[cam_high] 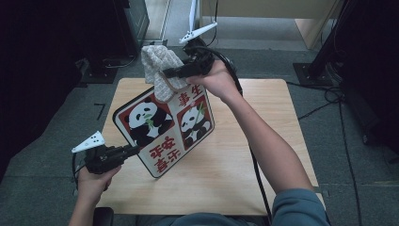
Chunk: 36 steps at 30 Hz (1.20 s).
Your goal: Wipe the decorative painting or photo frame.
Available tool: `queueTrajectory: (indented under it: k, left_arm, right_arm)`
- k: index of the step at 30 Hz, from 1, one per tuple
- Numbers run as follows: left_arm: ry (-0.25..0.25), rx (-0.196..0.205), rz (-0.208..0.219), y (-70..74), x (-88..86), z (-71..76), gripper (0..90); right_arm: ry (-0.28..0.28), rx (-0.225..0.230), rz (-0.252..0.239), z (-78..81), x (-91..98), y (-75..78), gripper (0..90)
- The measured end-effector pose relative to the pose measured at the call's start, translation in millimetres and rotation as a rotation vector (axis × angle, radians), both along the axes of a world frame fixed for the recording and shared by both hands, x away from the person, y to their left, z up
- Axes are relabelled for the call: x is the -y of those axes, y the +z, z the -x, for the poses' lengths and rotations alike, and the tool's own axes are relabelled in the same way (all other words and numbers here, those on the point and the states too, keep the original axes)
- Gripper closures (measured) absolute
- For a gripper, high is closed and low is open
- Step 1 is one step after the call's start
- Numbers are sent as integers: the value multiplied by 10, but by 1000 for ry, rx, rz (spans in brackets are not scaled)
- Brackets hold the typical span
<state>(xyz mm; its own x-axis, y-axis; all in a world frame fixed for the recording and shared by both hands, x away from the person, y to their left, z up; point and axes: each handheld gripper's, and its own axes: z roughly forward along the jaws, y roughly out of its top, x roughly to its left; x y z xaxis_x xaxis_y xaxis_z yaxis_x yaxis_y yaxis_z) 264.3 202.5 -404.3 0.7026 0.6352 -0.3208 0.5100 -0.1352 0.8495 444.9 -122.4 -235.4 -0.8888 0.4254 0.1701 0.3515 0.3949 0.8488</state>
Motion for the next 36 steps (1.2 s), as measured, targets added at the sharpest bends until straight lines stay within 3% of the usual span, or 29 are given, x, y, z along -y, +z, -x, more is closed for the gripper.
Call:
queueTrajectory:
  k: [36]
  left_arm:
    - [9,4,4,-2,-24,-6,782]
  right_arm:
    - [-115,-9,31,-191,330,15,623]
